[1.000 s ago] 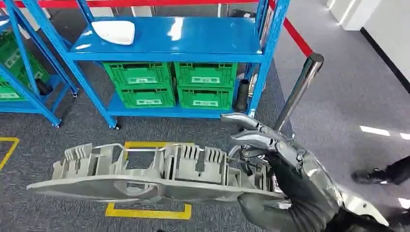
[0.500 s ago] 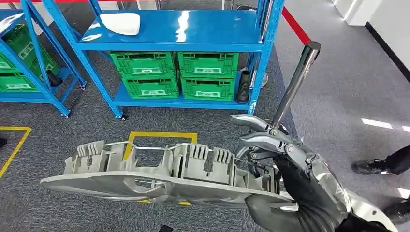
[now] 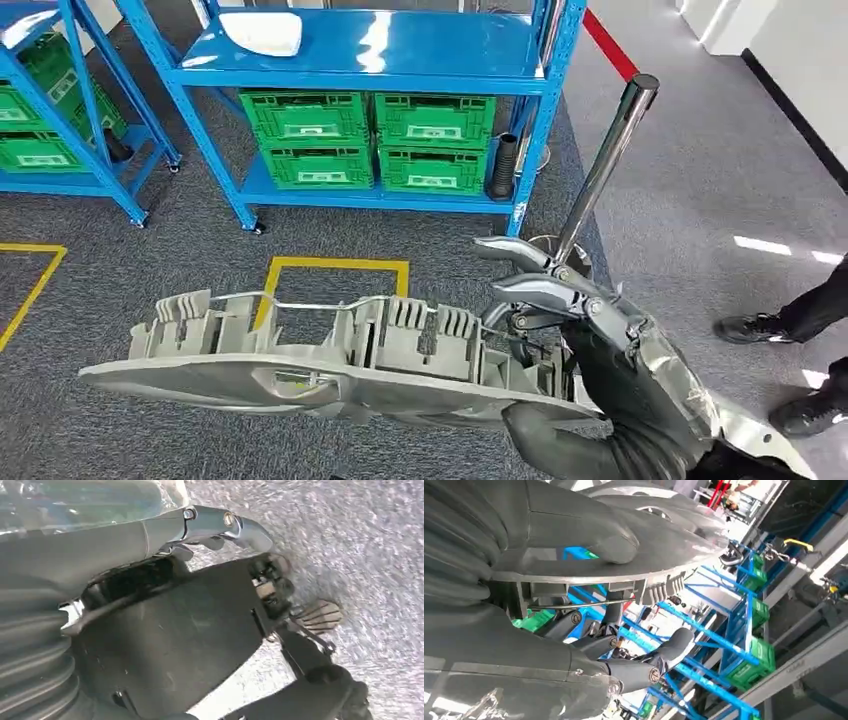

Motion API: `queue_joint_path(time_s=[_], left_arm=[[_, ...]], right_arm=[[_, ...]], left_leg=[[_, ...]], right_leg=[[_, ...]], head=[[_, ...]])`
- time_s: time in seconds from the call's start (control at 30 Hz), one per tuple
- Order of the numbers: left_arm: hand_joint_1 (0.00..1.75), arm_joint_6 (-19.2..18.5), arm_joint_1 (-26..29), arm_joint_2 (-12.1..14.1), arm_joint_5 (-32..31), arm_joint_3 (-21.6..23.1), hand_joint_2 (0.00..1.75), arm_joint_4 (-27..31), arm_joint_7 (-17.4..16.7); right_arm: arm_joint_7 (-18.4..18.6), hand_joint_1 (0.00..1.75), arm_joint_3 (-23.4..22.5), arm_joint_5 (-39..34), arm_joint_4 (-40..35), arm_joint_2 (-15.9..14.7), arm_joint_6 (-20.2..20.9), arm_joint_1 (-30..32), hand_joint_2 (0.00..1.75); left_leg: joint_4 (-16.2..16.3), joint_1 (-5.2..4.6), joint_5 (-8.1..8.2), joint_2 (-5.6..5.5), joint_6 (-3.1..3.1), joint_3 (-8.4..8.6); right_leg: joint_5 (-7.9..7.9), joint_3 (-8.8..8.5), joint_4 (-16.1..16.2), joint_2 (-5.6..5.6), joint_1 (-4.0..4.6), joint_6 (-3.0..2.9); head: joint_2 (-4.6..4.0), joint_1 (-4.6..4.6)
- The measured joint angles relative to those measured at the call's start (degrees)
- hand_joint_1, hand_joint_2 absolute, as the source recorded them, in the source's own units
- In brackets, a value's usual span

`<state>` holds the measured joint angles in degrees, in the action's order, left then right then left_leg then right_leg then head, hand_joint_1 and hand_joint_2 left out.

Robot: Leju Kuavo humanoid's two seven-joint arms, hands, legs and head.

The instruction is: Take the parts from the cabinet and place them on the table.

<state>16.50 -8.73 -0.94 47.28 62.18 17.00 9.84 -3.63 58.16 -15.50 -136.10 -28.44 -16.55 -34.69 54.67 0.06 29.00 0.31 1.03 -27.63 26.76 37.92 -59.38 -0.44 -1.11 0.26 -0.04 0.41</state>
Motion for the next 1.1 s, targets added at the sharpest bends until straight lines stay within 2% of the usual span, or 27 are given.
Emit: queue_joint_path(time_s=[0.07, 0.1, 0.13, 0.17, 0.2, 0.23, 0.27, 0.3, 0.33, 0.43, 0.47, 0.5, 0.53, 0.6, 0.63, 0.67, 0.7, 0.77, 0.8, 0.83, 0.87, 0.93, 0.97, 1.0, 1.03, 1.07, 1.1], left_arm=[[0.0, 0.0, -0.2, -0.1, 0.0, 0.0, 1.75, 0.0, 0.0], [0.0, 0.0, -0.1, -0.2, -0.2, 0.0, 1.75, 0.0, 0.0], [0.0, 0.0, -0.2, -0.2, -0.3, 0.0, 1.75, 0.0, 0.1], [0.0, 0.0, -0.2, -0.2, -0.4, 0.0, 1.75, 0.0, 0.3], [0.0, 0.0, -0.2, -0.2, -0.5, 0.0, 1.75, 0.0, 0.5], [0.0, 0.0, -0.2, -0.2, -0.5, 0.1, 1.75, 0.0, 0.7], [0.0, 0.0, -0.3, -0.2, -0.7, 0.2, 1.75, 0.0, 0.8], [0.0, 0.0, -0.3, -0.3, -0.8, 0.3, 1.75, 0.0, 0.9], [0.0, 0.0, -0.4, -0.3, -0.9, 0.4, 1.75, 0.0, 0.9], [0.0, 0.0, -0.5, -0.3, -0.8, 0.9, 1.75, 0.0, 1.0], [0.0, 0.0, -0.5, -0.2, -0.7, 1.0, 1.75, 0.0, 1.0], [0.0, 0.0, -0.5, -0.2, -0.7, 1.1, 1.75, 0.0, 1.1], [0.0, 0.0, -0.5, -0.2, -0.7, 1.2, 1.75, 0.0, 1.1], [0.0, 0.0, -0.9, -0.2, -0.7, 1.3, 1.75, 0.0, 1.2], [0.0, 0.0, -0.9, -0.2, -0.7, 1.3, 1.75, 0.0, 1.2], [0.0, 0.0, -1.0, -0.2, -0.7, 1.3, 1.75, 0.0, 1.3], [0.0, 0.0, -0.9, -0.2, -0.6, 1.3, 1.75, 0.0, 1.2], [0.0, 0.0, -0.6, -0.1, -0.6, 1.4, 1.75, 0.0, 1.0], [0.0, 0.0, -0.4, -0.1, -0.6, 1.4, 1.75, 0.0, 1.0], [0.0, 0.0, -0.4, -0.1, -0.6, 1.4, 1.75, 0.0, 1.0], [0.0, 0.0, -0.3, 0.0, -0.6, 1.4, 1.75, 0.0, 1.0], [0.0, 0.0, -0.2, 0.0, -0.6, 1.4, 1.75, 0.0, 1.0], [0.0, 0.0, -0.2, 0.0, -0.6, 1.4, 1.75, 0.0, 1.0], [0.0, 0.0, -0.3, 0.0, -0.6, 1.4, 1.75, 0.0, 1.0], [0.0, 0.0, -0.3, 0.0, -0.6, 1.4, 1.75, 0.0, 1.0], [0.0, 0.0, -0.3, -0.1, -0.6, 1.4, 1.75, 0.0, 1.0], [0.0, 0.0, -0.3, -0.2, -0.6, 1.4, 1.75, 0.0, 1.0]], right_arm=[[0.0, 1.75, 0.0, 0.0, 0.0, 0.0, 0.0, 0.1, 1.75], [0.0, 1.75, 0.0, 0.0, 0.0, 0.0, 0.0, 0.2, 1.75], [0.0, 1.75, 0.0, 0.0, 0.0, 0.0, 0.0, 0.3, 1.75], [0.0, 1.75, 0.0, 0.0, 0.0, -0.1, 0.0, 0.5, 1.75], [0.0, 1.75, 0.0, 0.1, 0.0, -0.1, 0.0, 0.5, 1.75], [-0.1, 1.75, 0.0, 0.2, 0.0, -0.1, -0.1, 0.5, 1.75], [-0.2, 1.75, 0.0, 0.3, 0.0, -0.1, -0.1, 0.5, 1.75], [-0.3, 1.75, -0.1, 0.6, 0.0, -0.1, -0.1, 0.5, 1.75], [-0.5, 1.75, -0.1, 1.1, 0.0, -0.1, -0.2, 0.5, 1.75], [-0.7, 1.75, -0.3, 1.6, 0.0, -0.1, -0.2, 0.5, 1.75], [-0.8, 1.75, -0.3, 1.8, 0.0, -0.1, -0.2, 0.6, 1.75], [-0.7, 1.75, -0.3, 2.0, 0.0, -0.1, -0.2, 0.6, 1.75], [-0.8, 1.75, -0.3, 2.1, 0.0, -0.1, -0.3, 0.6, 1.75], [-1.0, 1.75, -0.3, 2.2, 0.0, -0.1, -0.4, 0.7, 1.75], [-1.0, 1.75, -0.3, 2.2, 0.0, -0.1, -0.4, 0.9, 1.75], [-1.0, 1.75, -0.3, 2.2, 0.0, -0.1, -0.4, 0.9, 1.75], [-1.1, 1.75, -0.3, 2.2, 0.0, -0.1, -0.4, 0.9, 1.75], [-1.1, 1.75, -0.3, 2.3, 0.0, -0.1, -0.4, 0.9, 1.75], [-1.2, 1.75, -0.3, 2.3, 0.0, -0.1, -0.4, 0.9, 1.75], [-1.2, 1.75, -0.3, 2.3, 0.0, -0.1, -0.4, 0.9, 1.75], [-1.2, 1.75, -0.4, 2.4, 0.0, -0.1, -0.4, 0.9, 1.75], [-1.2, 1.75, -0.4, 2.5, 0.0, -0.1, -0.4, 0.8, 1.75], [-1.2, 1.75, -0.5, 2.6, 0.0, -0.1, -0.4, 0.8, 1.75], [-1.2, 1.75, -0.6, 2.6, 0.0, -0.1, -0.4, 0.8, 1.75], [-1.3, 1.75, -0.7, 2.6, 0.0, -0.1, -0.4, 0.8, 1.75], [-1.3, 1.75, -0.7, 2.6, 0.0, -0.1, -0.4, 0.9, 1.75], [-1.4, 1.75, -0.7, 2.6, 0.0, -0.1, -0.4, 1.0, 1.75]], left_leg=[[0.2, -0.21, -0.89, 0.03, 0.55, -1.61], [0.2, -0.41, -1.37, 0.03, 0.66, -2.3], [0.3, -0.62, -1.83, 0.08, 0.73, -2.96], [0.3, -0.78, -2.24, 0.1, 0.76, -3.52], [0.4, -0.93, -2.6, 0.1, 0.75, -4.0], [0.6, -1.12, -2.91, 0.1, 0.72, -4.45], [0.8, -1.16, -3.1, 0.09, 0.63, -4.66], [1.1, -1.38, -3.15, 0.08, 0.48, -4.91], [1.4, -1.41, -3.31, 0.08, 0.27, -5.1], [1.6, -1.33, -4.17, 0.19, -0.75, -6.05], [2.1, -1.33, -3.65, 0.01, -1.01, -6.59], [3.6, -1.22, -1.89, -0.15, -1.71, -7.22], [7.0, -0.8, 0.52, -0.14, -2.22, -8.27], [16.2, -0.19, 4.67, -0.13, -2.98, -11.14], [19.1, 0.01, 5.39, -0.13, -3.25, -11.82], [18.9, 0.19, 4.61, -0.09, -3.39, -11.32], [16.5, 0.36, 2.75, -0.02, -3.47, -9.76], [7.3, 0.43, -1.68, 0.81, -3.21, -4.94], [4.4, 0.09, -0.82, 2.51, -2.85, -3.39], [3.8, -0.61, -1.0, 3.04, -2.17, -2.84], [3.6, -0.63, -1.16, 2.82, -1.85, -3.29], [2.8, -0.8, -0.73, 1.87, -1.13, -3.45], [1.6, -0.46, -1.03, 1.26, -0.6, -3.25], [1.4, -0.2, -1.41, 0.83, -0.12, -3.22], [1.4, -0.14, -1.59, 0.34, 0.15, -3.45], [1.4, -0.16, -1.71, -0.25, 0.33, -3.66], [1.4, -0.22, -1.76, -0.63, 0.42, -3.73]], right_leg=[[6.89, 2.42, -8.6, 0.01, -0.02, 0.05], [8.37, 3.39, -12.7, 0.01, 0.01, 0.1], [7.91, 3.76, -15.7, 0.0, 0.01, 0.08], [5.94, 3.21, -16.3, 0.0, 0.03, -0.05], [3.68, 1.59, -14.7, -0.01, 0.1, -0.32], [1.71, -1.49, -10.3, -0.02, 0.28, -0.77], [1.16, -5.34, -4.7, -0.05, 0.61, -1.4], [2.56, -8.83, 0.4, -0.17, 1.1, -2.09], [3.38, -10.08, 2.6, -0.24, 1.01, -2.04], [3.73, -9.73, 3.9, -0.16, 1.2, -2.39], [3.22, -9.7, 4.4, -0.48, 0.45, -2.68], [3.02, -9.59, 4.4, -0.46, 0.51, -2.91], [2.91, -9.44, 4.3, -0.74, 0.45, -3.13], [2.88, -9.18, 4.0, -1.28, 0.48, -3.18], [2.89, -9.02, 3.7, -1.63, 0.46, -3.17], [2.96, -8.84, 3.4, -2.04, 0.43, -3.09], [3.08, -8.64, 3.1, -2.33, 0.4, -2.94], [3.42, -8.62, 2.6, -3.09, 0.39, -2.59], [3.57, -8.58, 2.5, -3.43, 0.44, -2.41], [3.48, -8.23, 2.4, -3.88, 0.63, -2.03], [3.33, -8.19, 2.4, -4.38, 0.68, -1.75], [3.11, -7.95, 2.5, -5.59, 0.65, -1.18], [3.61, -7.85, 2.3, -5.66, 0.86, -0.74], [4.61, -7.34, 1.3, -3.12, 0.56, -0.44], [6.64, -5.79, -1.9, -1.04, 0.49, -0.41], [8.98, -3.43, -6.9, -0.12, 0.45, -0.34], [10.16, -1.93, -10.0, 0.05, 0.45, -0.3]], head=[[0.0, 1.03], [0.0, 1.36], [0.0, 1.54], [0.0, 1.65], [0.0, 1.73], [0.0, 1.95], [0.0, 1.97], [0.0, 1.88], [0.0, 1.78], [0.0, 2.04], [0.0, 2.04], [0.0, 1.73], [0.0, 1.29], [0.0, 1.03], [0.0, 0.84], [0.0, 0.68], [0.0, 0.57], [0.0, 0.35], [0.0, 0.18], [0.0, 0.0], [0.0, 0.07], [0.0, -0.08], [0.0, -0.08], [0.0, 0.27], [0.0, 0.44], [0.0, 0.75], [0.0, 0.84]])
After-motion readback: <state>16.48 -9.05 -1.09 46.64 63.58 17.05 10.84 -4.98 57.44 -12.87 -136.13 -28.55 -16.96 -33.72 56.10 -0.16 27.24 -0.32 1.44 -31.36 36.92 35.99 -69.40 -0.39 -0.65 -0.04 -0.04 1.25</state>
